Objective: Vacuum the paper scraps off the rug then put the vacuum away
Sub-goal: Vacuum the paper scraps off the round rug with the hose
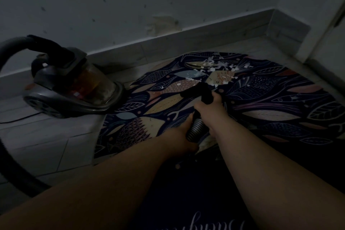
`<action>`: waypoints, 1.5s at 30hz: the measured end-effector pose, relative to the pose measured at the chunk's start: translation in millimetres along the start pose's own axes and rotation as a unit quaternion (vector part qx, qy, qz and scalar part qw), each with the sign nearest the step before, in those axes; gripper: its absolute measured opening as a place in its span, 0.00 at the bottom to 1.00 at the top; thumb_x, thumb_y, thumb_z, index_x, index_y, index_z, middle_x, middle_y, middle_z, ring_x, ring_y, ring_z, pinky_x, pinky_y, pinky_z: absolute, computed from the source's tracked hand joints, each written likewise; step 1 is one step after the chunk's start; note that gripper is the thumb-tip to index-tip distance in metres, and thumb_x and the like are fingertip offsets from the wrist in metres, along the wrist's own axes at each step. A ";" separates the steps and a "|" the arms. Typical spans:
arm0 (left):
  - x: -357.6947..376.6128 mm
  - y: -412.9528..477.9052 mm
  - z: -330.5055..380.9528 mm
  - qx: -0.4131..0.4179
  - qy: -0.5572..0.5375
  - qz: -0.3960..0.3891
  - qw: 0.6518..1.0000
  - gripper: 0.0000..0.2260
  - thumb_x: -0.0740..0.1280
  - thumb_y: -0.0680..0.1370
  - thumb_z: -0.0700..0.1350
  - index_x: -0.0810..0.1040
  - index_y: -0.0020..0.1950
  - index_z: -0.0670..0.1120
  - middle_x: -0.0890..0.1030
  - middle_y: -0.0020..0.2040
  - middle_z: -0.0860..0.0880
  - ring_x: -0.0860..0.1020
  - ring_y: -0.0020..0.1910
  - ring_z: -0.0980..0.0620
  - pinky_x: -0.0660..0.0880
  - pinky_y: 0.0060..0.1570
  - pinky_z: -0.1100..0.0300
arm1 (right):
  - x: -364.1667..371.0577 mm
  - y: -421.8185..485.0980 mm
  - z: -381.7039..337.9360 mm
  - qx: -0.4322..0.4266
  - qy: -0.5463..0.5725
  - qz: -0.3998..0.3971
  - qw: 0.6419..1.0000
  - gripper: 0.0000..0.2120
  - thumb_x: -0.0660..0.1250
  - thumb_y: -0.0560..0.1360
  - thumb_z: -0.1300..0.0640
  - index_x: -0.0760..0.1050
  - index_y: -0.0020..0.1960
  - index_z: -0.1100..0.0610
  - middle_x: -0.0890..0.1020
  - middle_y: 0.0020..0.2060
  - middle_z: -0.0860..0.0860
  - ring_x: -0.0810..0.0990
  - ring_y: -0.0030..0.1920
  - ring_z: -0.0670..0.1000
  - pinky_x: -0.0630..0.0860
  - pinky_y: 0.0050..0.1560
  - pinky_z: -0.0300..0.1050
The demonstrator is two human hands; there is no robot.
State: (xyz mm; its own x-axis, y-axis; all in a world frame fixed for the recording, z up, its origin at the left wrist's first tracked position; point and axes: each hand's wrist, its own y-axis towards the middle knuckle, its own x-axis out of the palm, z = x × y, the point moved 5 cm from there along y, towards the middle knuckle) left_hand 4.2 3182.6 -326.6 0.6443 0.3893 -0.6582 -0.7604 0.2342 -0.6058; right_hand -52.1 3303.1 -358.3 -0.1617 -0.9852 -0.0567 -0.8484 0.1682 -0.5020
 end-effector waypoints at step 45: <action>52.7 75.2 151.4 0.119 0.064 -0.059 0.989 0.41 0.66 0.77 0.52 0.36 0.76 0.58 0.68 0.72 0.45 0.73 0.64 0.47 0.66 0.53 0.65 | -180.0 20.4 9.9 -0.031 0.116 0.197 0.973 0.36 0.69 0.76 0.50 0.54 0.77 0.43 0.73 0.61 0.51 0.76 0.55 0.56 0.77 0.57 0.57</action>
State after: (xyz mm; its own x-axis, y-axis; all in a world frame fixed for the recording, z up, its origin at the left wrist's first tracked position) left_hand -31.3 3355.6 -339.2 0.7228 0.2355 -0.6497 -0.6678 0.4797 -0.5691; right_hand -35.3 3483.5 -366.8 -0.5843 -0.8109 -0.0337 -0.7252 0.5403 -0.4269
